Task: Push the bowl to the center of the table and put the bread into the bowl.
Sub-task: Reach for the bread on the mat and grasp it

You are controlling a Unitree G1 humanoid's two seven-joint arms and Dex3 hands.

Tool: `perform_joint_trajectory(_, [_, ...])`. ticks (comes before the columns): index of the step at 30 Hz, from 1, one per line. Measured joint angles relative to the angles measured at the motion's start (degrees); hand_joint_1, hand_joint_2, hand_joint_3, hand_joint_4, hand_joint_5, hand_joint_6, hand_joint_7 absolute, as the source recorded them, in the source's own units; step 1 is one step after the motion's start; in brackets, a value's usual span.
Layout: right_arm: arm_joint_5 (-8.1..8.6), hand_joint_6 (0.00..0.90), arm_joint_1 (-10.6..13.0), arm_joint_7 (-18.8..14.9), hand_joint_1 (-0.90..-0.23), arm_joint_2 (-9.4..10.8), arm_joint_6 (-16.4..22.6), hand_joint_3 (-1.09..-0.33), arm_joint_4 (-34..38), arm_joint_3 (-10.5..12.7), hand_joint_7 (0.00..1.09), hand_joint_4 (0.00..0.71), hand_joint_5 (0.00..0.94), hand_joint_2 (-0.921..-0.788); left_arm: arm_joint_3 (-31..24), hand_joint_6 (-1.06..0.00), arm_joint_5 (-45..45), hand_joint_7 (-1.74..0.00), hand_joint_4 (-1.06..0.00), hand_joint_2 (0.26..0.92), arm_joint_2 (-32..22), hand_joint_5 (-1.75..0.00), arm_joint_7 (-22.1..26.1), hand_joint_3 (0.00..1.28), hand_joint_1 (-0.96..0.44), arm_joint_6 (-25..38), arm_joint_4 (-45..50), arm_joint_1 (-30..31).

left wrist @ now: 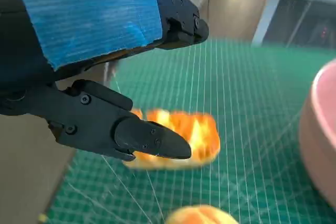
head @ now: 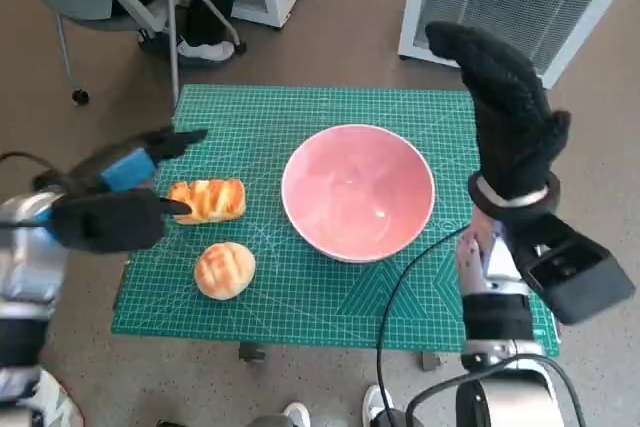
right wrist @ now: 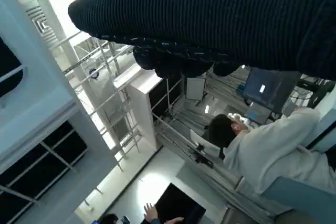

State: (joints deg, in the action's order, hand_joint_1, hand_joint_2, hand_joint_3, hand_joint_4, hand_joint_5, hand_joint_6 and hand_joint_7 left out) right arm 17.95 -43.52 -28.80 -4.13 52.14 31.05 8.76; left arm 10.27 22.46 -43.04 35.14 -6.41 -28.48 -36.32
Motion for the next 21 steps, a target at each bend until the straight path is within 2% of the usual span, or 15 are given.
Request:
perform_joint_trajectory(10, [-0.17, -0.001, 0.58, 1.02, -0.594, 0.02, -1.22, -0.827, -1.47, -0.43, 0.68, 0.238, 0.014, -0.921, 6.52, -0.34, 4.05, -0.01, -0.21, 0.825, 5.97, -0.01, 0.17, 0.00, -0.30, 2.82, -12.41, -6.50])
perform_joint_trajectory(16, [-0.29, -0.001, 0.97, 1.38, -0.579, 0.01, -1.22, -0.833, -1.48, -0.54, 0.68, 0.236, 0.015, -0.921, 9.51, -0.44, 6.94, -0.04, -0.38, 0.836, 8.13, -0.02, -2.33, 0.00, -0.25, 3.03, -19.78, -9.33])
perform_joint_trajectory(21, [-0.30, -0.001, 1.58, 1.78, -0.575, -0.09, -1.27, -0.837, -1.73, -0.67, 0.66, 0.235, 0.016, -0.921, 10.98, -0.56, 8.22, -0.08, -0.57, 0.859, 9.12, -0.07, -4.19, 0.01, -0.20, 2.68, -23.96, -11.47])
